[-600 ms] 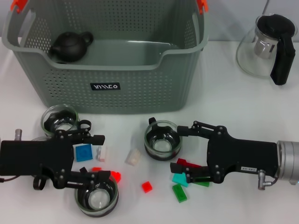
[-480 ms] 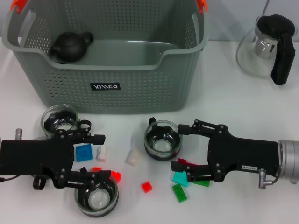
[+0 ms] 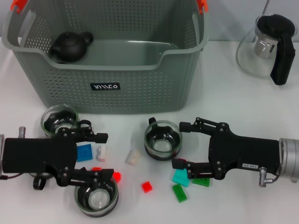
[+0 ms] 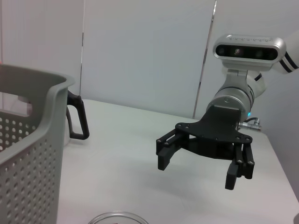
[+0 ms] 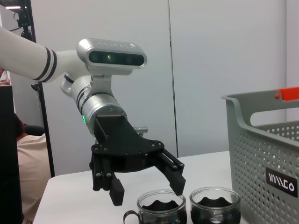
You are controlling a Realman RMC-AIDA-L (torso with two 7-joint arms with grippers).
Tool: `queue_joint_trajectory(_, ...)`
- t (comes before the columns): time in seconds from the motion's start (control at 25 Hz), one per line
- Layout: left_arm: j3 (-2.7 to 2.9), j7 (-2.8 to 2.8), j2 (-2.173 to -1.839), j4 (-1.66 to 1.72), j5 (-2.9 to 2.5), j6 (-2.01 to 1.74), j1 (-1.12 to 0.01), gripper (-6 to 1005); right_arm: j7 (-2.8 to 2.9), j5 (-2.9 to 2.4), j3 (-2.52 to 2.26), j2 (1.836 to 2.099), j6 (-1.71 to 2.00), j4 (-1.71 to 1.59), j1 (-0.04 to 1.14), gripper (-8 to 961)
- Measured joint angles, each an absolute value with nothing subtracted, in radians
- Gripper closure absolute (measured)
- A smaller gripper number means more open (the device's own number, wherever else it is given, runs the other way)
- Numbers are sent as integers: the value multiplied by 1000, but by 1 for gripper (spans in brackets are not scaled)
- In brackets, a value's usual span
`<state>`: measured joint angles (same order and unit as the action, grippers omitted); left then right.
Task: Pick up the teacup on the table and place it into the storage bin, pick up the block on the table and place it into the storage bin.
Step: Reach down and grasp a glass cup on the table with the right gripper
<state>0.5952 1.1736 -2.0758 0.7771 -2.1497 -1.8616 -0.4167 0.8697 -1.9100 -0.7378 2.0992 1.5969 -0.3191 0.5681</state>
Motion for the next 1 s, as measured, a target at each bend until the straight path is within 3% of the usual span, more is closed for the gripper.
queue_joint_trajectory(0.28,588,1174,-2073,777,-2150,-1856,-417,140,949,-1929,-754,2096,1615,-356,571,33)
queue_joint_trajectory(0.6,559,1202,-2063,785,-2152,-1815,-414,140,1454,-2069,-829,2099,1726,-788,557,35)
queue_joint_trajectory(1.0,452,1226,-2053,785,-2201,-1822,-398,141,1819,-2317,-1075,2099,1732,-1051,732,38)
